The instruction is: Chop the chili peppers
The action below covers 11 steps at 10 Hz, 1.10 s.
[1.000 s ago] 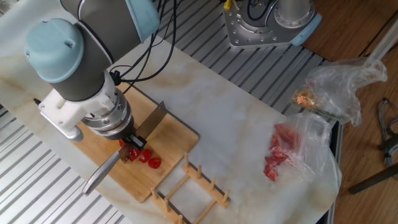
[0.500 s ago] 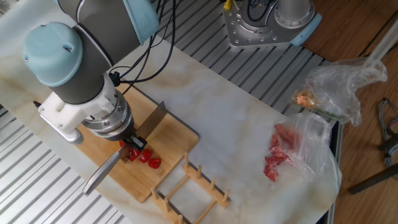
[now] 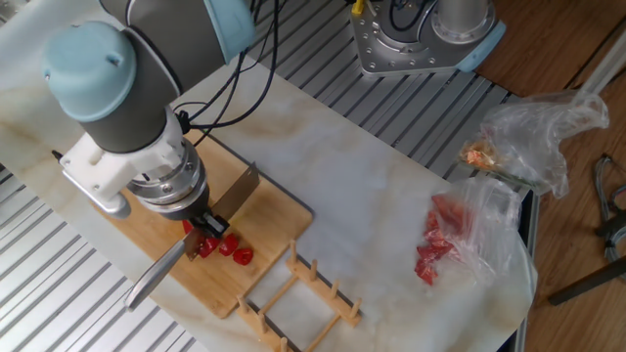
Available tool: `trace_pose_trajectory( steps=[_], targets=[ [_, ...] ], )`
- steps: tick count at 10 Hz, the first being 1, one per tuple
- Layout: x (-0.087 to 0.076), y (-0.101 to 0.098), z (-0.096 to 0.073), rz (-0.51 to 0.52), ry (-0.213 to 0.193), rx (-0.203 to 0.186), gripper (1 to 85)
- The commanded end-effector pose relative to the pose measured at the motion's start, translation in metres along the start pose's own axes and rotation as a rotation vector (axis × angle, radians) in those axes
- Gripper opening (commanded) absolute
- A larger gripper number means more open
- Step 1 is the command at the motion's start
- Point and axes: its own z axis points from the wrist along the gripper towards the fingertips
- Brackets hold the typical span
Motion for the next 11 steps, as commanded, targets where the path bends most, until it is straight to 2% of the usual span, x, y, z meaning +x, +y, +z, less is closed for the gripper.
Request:
trace_pose_trajectory(
  steps=[1, 4, 8, 9, 11],
  targets=[
    [-0.005, 0.005, 0.004, 0.01, -0.022, -0.004, 1.3],
    [-0.009, 0.004, 0.011, 0.002, -0.036, -0.006, 1.3],
    [-0.001, 0.004, -0.005, -0.007, -0.021, -0.004, 1.3],
    [0.0, 0.003, -0.011, -0.019, -0.019, 0.007, 1.3],
    [-0.003, 0.003, -0.013, -0.036, -0.039, 0.007, 1.3]
  ],
)
